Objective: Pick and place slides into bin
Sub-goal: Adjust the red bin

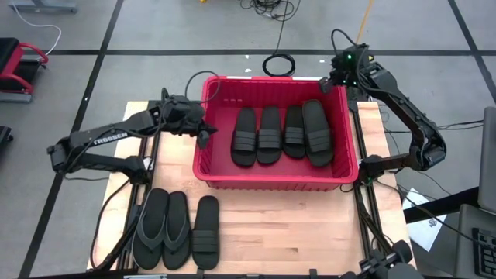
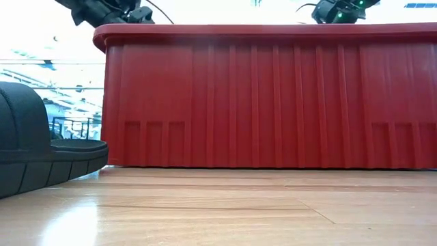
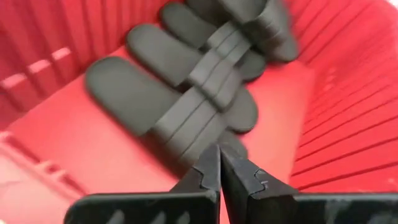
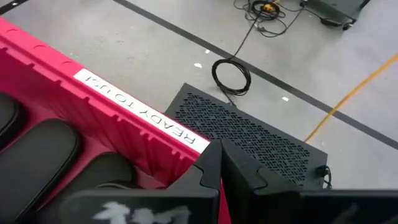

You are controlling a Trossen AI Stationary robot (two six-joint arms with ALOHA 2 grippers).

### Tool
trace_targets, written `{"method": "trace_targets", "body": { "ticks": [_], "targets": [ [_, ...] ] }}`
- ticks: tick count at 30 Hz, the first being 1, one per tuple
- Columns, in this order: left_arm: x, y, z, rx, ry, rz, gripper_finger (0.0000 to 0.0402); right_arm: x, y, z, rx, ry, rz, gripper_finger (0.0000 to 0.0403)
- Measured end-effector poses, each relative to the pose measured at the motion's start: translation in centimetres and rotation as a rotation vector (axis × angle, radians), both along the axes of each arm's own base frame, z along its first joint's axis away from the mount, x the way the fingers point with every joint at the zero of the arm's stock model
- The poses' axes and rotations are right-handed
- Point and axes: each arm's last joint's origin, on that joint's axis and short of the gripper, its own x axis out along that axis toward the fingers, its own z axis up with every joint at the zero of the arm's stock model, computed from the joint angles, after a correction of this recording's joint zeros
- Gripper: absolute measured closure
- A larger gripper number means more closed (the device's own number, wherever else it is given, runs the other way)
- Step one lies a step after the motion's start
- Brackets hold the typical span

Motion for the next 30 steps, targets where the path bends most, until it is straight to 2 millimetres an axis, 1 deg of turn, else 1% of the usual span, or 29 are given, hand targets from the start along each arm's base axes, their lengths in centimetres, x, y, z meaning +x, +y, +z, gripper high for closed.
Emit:
{"method": "trace_targets", "body": {
  "ticks": [4,7,22,30],
  "targets": [
    [-0.3,0.4,0.5,0.002,0.113,0.041,0.0398,0.0,0.1,-0.1,0.014,0.006,0.001,0.0403],
    [-0.7,0.4,0.8,0.001,0.164,0.053,0.0399,0.0,0.1,-0.1,0.017,0.008,0.001,0.0403],
    [-1.5,0.1,0.5,-0.032,0.276,0.087,0.0400,0.0,0.1,-0.1,0.014,0.006,0.000,0.0403],
    [-1.6,0.0,0.4,-0.033,0.296,0.095,0.0400,0.0,0.1,-0.1,0.013,0.006,-0.001,0.0403]
  ]
}}
